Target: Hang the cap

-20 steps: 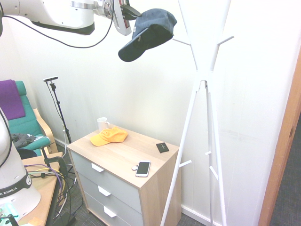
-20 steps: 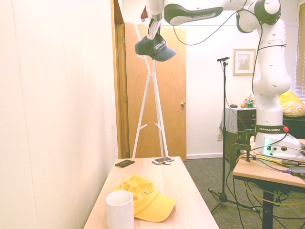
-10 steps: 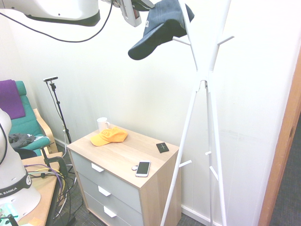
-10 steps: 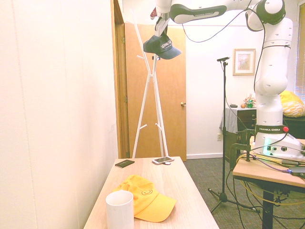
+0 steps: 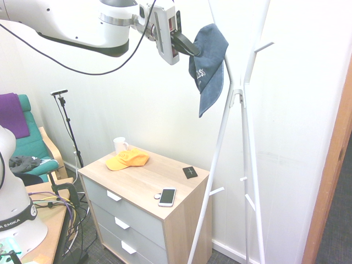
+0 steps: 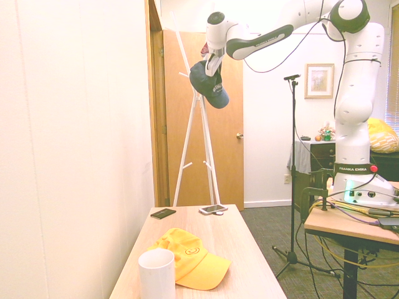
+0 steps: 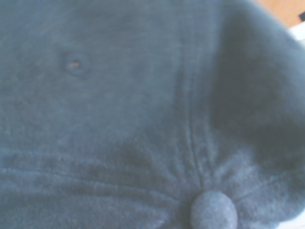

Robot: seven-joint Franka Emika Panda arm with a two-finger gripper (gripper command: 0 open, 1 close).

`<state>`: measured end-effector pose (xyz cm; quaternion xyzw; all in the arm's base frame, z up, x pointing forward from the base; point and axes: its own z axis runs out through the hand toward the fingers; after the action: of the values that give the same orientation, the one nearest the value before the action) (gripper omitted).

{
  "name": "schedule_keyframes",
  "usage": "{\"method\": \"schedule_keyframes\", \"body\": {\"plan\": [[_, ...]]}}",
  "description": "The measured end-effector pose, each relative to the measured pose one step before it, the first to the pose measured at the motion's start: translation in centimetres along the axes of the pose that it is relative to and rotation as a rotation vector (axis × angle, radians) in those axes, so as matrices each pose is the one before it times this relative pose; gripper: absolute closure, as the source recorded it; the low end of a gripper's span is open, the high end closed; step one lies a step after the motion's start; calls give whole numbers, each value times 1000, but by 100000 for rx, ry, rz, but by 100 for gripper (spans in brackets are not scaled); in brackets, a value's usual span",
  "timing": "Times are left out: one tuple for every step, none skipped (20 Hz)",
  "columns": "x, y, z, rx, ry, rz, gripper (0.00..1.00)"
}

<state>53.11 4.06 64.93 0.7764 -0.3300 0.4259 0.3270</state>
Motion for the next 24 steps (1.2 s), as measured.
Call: {"method": "schedule_keyframes", "body": {"plan": [[-138,-70,-196,793,-443,277,0],[-124,-12,-209,636,-151,154,0],[-156,39,-248,459,63,32,0],[-151,47,-291,358,125,74,0],[-71,75,-218,223,153,211,0],[-40,76,-148,151,122,103,0],[-105,69,-67,102,41,9,0],[-108,34,-9,145,1,-62,0],[-91,25,3,111,-6,-61,0],[-96,20,4,117,-11,-70,0],[-91,-8,10,121,-19,-68,0],[-96,-1,9,108,-25,-23,0],[-127,-4,11,194,-23,-13,0],[-174,-48,19,385,-49,117,0],[-118,-68,-16,516,-154,337,0],[-55,-58,-96,658,-641,431,0],[-80,-75,-157,1136,-1500,795,0],[-87,-68,-223,1494,-2051,1101,0],[-112,-48,-352,1630,-2571,1003,0],[-155,-55,-471,1815,-3029,890,0],[-190,-63,-554,2234,-3648,546,0],[-273,-125,-642,2482,-3833,263,0],[-389,-233,-719,2734,-3951,155,0],[-496,-284,-739,2856,-4418,-42,0]]}}
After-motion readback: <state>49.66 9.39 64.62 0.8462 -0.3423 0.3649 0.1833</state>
